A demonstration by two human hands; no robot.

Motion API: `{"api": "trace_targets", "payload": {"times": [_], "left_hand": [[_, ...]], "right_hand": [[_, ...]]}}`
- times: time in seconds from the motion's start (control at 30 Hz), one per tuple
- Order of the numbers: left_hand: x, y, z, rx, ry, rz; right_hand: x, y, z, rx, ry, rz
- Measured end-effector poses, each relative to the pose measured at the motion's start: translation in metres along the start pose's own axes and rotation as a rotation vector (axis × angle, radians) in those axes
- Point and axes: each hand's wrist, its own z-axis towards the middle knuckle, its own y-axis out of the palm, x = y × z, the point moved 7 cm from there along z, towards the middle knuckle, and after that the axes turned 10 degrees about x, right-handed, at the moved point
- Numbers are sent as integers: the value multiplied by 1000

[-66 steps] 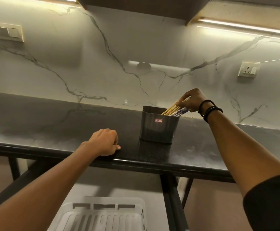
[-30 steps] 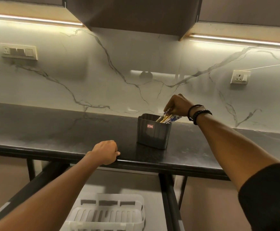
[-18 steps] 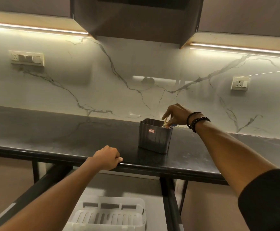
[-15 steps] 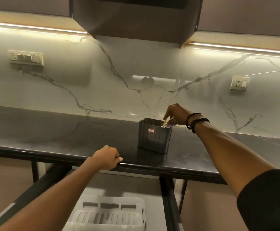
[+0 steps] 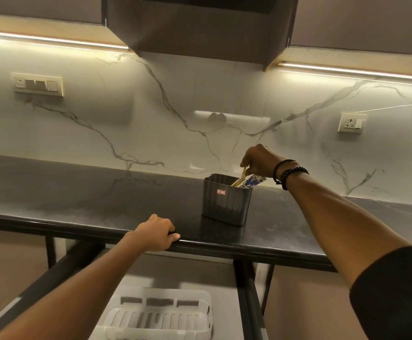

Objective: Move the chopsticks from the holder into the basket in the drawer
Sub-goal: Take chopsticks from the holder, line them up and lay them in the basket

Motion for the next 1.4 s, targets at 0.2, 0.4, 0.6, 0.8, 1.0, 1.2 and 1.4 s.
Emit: {"api": "trace_targets", "payload": {"times": [0.2,0.4,0.6,0.8,1.0,1.2,1.4], "left_hand": [[4,-10,-5,124,2,-96],[13,-30,-11,358,-24,-246],[34,-50,-25,489,-29,-504],[46,-54,-44,516,-147,-852],[42,-20,-60,362,-312,-1368],[24,18,-72,285,-479,-1776],[8,16,-72,368,-556,-2086]], "right_hand": [[0,-41,-8,171,34,141],[-2,-79,-26,353,92,222],[-15,-107,-61,570,167,325],[-44,-86,-107,716,313,546],[-85,-21,-159,695,429,855],[-120,42,-189,591,505,1115],[-134,80,-199,395,562,1230]]}}
